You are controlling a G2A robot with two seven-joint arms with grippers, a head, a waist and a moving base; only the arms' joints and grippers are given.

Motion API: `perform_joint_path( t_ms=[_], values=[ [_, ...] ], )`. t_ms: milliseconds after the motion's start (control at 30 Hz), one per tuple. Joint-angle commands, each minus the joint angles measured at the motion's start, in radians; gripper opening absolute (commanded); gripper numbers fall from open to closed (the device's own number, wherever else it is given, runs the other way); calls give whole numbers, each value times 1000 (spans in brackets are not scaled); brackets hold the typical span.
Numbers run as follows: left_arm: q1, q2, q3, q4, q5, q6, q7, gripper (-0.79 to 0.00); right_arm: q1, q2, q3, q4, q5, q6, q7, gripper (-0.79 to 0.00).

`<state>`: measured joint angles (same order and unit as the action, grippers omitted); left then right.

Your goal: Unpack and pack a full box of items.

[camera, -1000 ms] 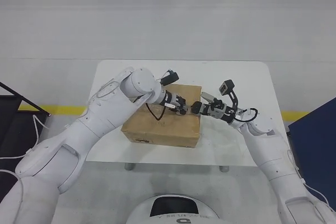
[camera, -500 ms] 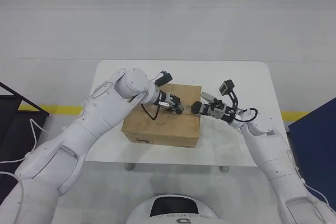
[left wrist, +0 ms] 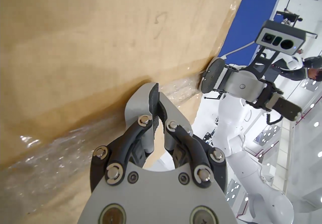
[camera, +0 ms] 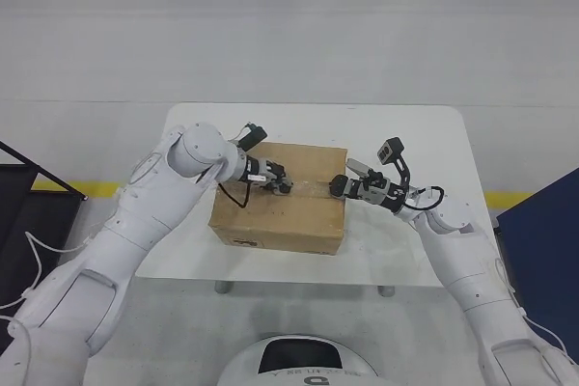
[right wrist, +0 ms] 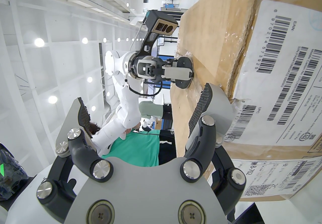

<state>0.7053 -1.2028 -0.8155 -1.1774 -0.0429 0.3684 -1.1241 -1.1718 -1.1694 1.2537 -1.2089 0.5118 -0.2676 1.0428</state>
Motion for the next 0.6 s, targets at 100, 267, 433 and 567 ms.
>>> perform_joint_path(
  t_ms=[100, 267, 433, 567],
  values=[
    [76, 46, -111, -75, 17, 18, -3, -785, 0, 0, 0, 0, 0, 0, 0, 0],
    [141, 80, -206, -124, 16, 31, -6, -785, 0, 0, 0, 0, 0, 0, 0, 0],
    [195, 103, -271, -151, 27, 51, 6, -785, 0, 0, 0, 0, 0, 0, 0, 0],
    [231, 117, -312, -159, 19, 55, 2, -785, 0, 0, 0, 0, 0, 0, 0, 0]
  ],
)
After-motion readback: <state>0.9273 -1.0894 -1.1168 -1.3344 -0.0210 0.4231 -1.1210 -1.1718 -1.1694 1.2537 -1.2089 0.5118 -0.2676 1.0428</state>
